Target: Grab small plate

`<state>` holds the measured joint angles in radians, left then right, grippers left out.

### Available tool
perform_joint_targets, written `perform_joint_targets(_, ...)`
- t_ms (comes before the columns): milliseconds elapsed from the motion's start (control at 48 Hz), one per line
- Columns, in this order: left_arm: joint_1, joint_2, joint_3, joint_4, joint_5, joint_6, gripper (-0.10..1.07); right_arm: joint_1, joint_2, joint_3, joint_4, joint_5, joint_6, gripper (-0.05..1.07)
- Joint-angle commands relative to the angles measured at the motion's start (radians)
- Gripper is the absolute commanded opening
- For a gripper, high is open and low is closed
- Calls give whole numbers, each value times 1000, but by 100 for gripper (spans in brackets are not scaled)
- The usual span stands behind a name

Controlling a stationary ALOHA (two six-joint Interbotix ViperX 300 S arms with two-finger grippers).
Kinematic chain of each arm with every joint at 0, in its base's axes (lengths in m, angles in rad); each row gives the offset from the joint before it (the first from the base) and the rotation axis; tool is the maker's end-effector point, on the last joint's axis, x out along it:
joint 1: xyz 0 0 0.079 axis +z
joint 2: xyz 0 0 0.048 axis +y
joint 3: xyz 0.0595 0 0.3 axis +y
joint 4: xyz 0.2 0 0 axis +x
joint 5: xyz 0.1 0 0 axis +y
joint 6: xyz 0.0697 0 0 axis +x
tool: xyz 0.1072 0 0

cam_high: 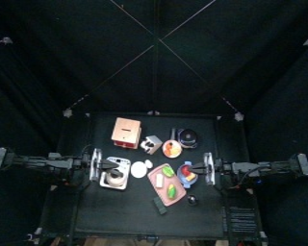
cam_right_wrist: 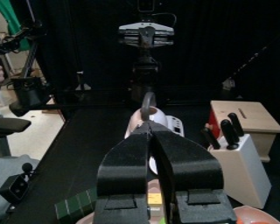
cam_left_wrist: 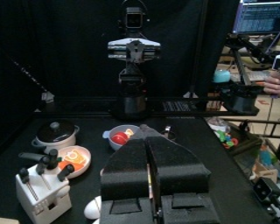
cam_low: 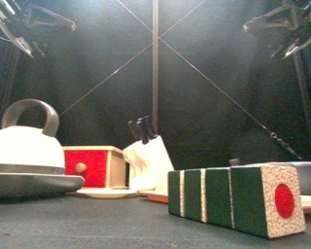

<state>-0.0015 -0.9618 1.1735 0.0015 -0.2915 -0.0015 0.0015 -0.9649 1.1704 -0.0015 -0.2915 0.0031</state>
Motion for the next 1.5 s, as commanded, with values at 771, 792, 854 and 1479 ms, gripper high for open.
perform_joint_targets(771,-129,482,-278,-29,354,0,7,-5,169,-35,-3,-9,6,1)
perform_joint_targets(792,-135,497,-282,-31,356,0,8,-5,172,-34,-3,-9,6,1)
perform_joint_targets(854,-153,555,-299,-31,356,0,13,-5,175,-28,-3,-6,6,1)
perform_joint_targets(1479,-160,919,-518,94,523,0,76,3,175,-2,2,29,8,1)
